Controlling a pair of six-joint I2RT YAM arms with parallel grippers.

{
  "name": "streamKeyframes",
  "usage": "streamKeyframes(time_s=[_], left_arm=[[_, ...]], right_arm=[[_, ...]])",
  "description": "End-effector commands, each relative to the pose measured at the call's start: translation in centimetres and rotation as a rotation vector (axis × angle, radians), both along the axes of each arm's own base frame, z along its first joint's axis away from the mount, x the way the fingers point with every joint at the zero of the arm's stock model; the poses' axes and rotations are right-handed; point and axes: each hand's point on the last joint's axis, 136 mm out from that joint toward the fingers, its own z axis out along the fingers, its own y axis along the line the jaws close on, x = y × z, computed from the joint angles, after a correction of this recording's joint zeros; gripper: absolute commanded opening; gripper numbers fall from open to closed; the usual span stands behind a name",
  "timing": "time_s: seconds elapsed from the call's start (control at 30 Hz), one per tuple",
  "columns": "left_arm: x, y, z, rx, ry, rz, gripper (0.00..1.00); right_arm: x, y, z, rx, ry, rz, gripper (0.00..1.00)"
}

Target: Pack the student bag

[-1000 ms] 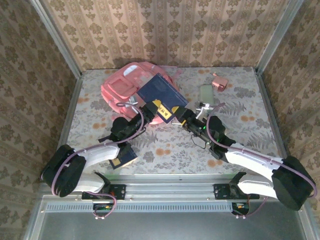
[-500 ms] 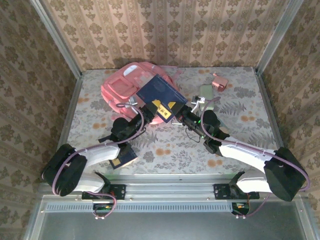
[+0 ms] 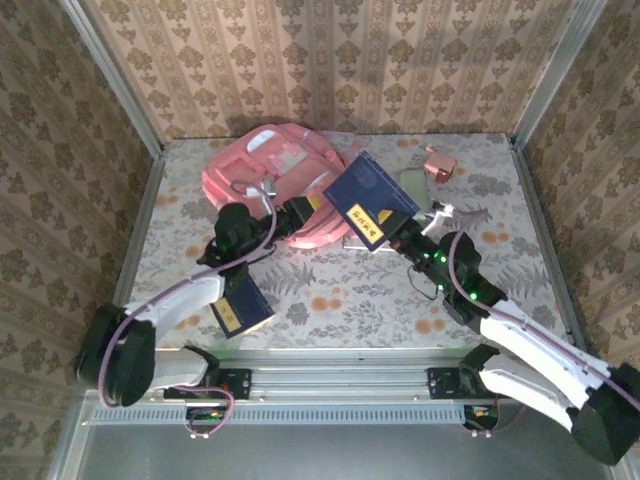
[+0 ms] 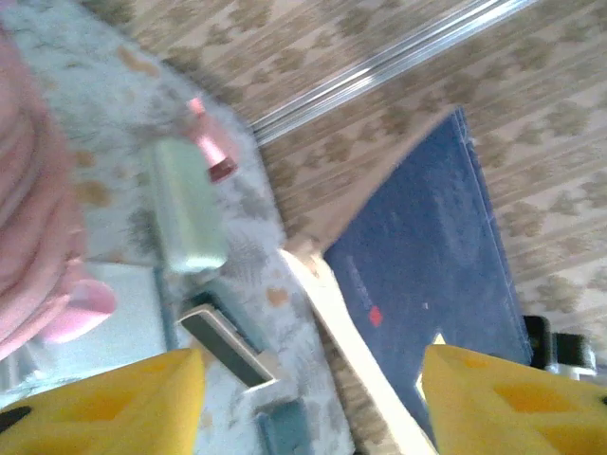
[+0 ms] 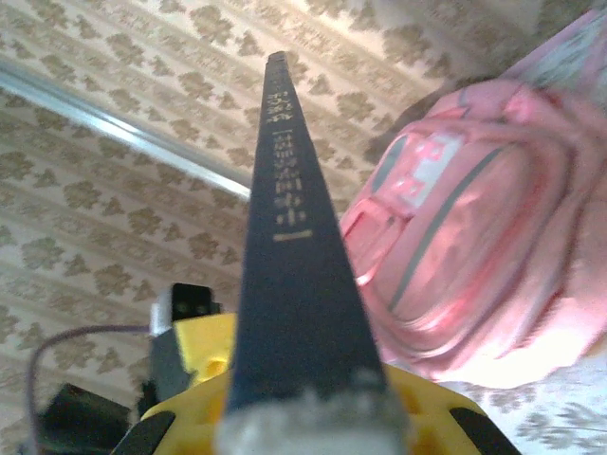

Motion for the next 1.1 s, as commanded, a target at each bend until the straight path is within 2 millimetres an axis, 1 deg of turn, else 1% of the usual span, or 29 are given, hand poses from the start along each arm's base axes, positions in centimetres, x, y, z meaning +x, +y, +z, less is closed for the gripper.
streamKeyframes(time_s=[0.0,0.07,0.1,0.13,0.2,0.23,0.27,0.33,0.37,0.47,0.6,0.67,0.7,0.83,0.97,1.07], left_arm=[[-1.8,1.5,-2.7,0.39,-0.003,-0.129,0.67],[-0.8,1.9,-2.5,0.422,0.007,-0.169,0.68],[0.5,2.7,-2.9,0.426,0.039,-0.171,0.68],[1.3,3.0,-3.4,0.432,0.072,-0.18,0.68],[2.7,2.8,-4.0,0.414,0.105,-0.241,0.68],[3.6,3.2,-4.6,0.43,0.13,-0.23,0.68],[4.6,3.3,-4.7,0.418,0.128,-0.226,0.63],[6.2,2.8,-4.4,0.406,0.095,-0.238,0.61],[7.1,2.9,-4.2,0.433,0.09,-0.229,0.61],[9.9,3.3,-5.2,0.551,0.083,-0.231,0.62],[13.1,3.8,-7.3,0.606,0.13,-0.257,0.62],[14.0,3.7,-8.3,0.617,0.138,-0.278,0.61],[14.2,3.3,-8.6,0.61,0.143,-0.303,0.61],[14.7,2.0,-10.3,0.573,0.195,-0.377,0.58],[15.2,1.5,-11.0,0.551,0.197,-0.388,0.58],[15.3,1.1,-11.5,0.525,0.207,-0.404,0.58]], right_arm=[[-0.6,-2.0,-4.4,-0.119,0.107,-0.014,0.0],[-0.8,-2.4,-5.1,-0.117,0.127,0.004,0.0],[-1.0,-2.4,-5.3,-0.12,0.129,0.021,0.0],[-1.1,-2.3,-5.4,-0.125,0.129,0.036,0.0],[-1.5,-1.9,-5.6,-0.147,0.131,0.073,0.0],[-1.6,-1.7,-5.6,-0.158,0.131,0.089,0.0],[-1.9,-1.4,-5.6,-0.171,0.132,0.116,0.0],[-2.2,-0.9,-5.7,-0.197,0.137,0.156,0.0],[-2.4,-0.7,-5.6,-0.206,0.137,0.176,0.0],[-2.8,-0.3,-5.7,-0.22,0.14,0.211,0.0],[-3.2,-0.1,-5.6,-0.229,0.141,0.237,0.0],[-3.3,-0.1,-5.5,-0.238,0.137,0.243,0.0],[-3.4,-0.2,-5.5,-0.245,0.139,0.243,0.0],[-3.6,-0.7,-5.6,-0.263,0.145,0.233,0.0],[-3.4,-1.3,-5.8,-0.27,0.152,0.215,0.0],[-3.2,-1.4,-5.9,-0.264,0.155,0.21,0.0]])
